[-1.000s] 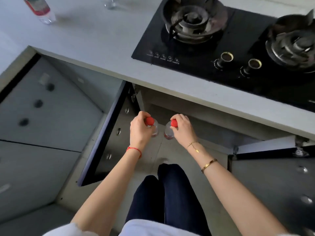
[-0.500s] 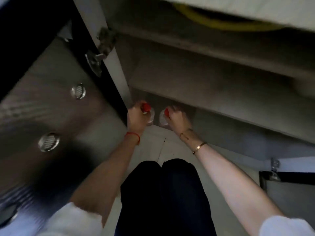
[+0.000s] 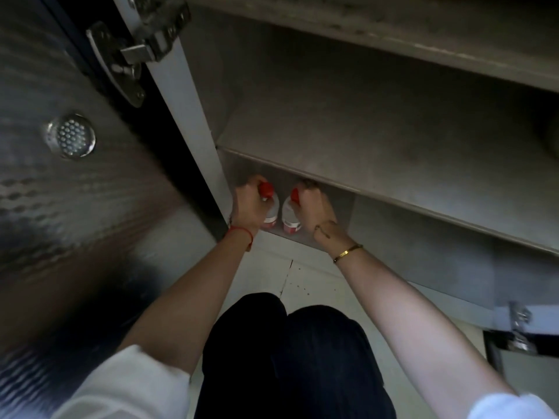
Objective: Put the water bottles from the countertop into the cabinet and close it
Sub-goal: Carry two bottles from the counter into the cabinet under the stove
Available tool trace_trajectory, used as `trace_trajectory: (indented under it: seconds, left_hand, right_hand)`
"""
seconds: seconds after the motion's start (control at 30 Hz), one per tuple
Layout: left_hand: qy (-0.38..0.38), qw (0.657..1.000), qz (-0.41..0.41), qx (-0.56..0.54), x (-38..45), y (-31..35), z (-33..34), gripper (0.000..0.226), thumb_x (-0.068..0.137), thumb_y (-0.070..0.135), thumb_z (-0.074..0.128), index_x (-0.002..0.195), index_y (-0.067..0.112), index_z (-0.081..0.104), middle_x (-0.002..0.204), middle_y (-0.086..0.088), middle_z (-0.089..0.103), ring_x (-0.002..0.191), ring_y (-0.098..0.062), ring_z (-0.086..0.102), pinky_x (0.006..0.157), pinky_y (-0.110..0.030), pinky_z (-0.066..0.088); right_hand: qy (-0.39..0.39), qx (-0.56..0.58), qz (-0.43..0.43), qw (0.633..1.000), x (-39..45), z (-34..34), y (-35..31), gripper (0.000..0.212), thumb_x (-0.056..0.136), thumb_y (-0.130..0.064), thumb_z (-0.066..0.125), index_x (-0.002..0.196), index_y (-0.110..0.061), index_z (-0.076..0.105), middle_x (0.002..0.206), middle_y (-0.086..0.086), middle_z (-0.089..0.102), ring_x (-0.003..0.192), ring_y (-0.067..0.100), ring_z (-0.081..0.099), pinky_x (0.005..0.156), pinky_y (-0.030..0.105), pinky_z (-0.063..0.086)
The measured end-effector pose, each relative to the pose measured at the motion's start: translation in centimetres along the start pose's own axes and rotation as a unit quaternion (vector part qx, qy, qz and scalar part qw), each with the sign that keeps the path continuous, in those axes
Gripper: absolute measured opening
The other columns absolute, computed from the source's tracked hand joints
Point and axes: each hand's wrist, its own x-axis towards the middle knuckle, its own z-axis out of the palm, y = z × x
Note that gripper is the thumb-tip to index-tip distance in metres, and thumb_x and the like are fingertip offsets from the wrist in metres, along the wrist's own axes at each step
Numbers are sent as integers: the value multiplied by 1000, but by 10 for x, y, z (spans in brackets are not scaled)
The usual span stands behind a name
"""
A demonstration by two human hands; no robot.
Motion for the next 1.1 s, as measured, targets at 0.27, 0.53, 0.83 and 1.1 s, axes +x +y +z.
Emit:
trace_trajectory:
  seconds: [0.27, 0.53, 0.83, 1.1]
  left_hand:
    - [-39, 999, 5, 34, -9, -6, -9, 54, 81, 9, 72, 129, 18, 50, 120, -13, 64, 107, -36, 63, 90, -42, 54]
    - [-5, 993, 33, 116, -56, 41, -68, 42, 88, 19, 63, 129, 11, 55, 133, -15, 55, 117, -36, 53, 87, -44, 53]
    - [-15, 997, 45, 63, -152, 154, -196, 37, 84, 11, 59, 120, 5, 60, 121, -16, 61, 109, -36, 55, 90, -42, 50]
    - [1, 993, 76, 93, -242, 276, -338, 36, 92, 19, 57, 128, 14, 58, 133, -3, 59, 128, -21, 48, 101, -32, 46]
  right_hand:
    - [8, 48, 14, 999, -18, 1, 5, 55, 89, -18, 62, 140, -12, 40, 138, 15, 48, 123, 34, 49, 99, 40, 46]
    - [13, 43, 42, 998, -75, -56, -25, 51, 88, -24, 61, 134, -11, 46, 134, 11, 52, 125, 31, 40, 102, 36, 36]
    - [52, 67, 34, 996, -168, -207, -99, 47, 87, -22, 64, 130, -7, 53, 130, 12, 58, 129, 34, 39, 110, 39, 29]
    - [59, 64, 13, 996, -263, -364, -183, 52, 92, -30, 59, 138, -13, 46, 141, 3, 51, 135, 23, 33, 113, 36, 29]
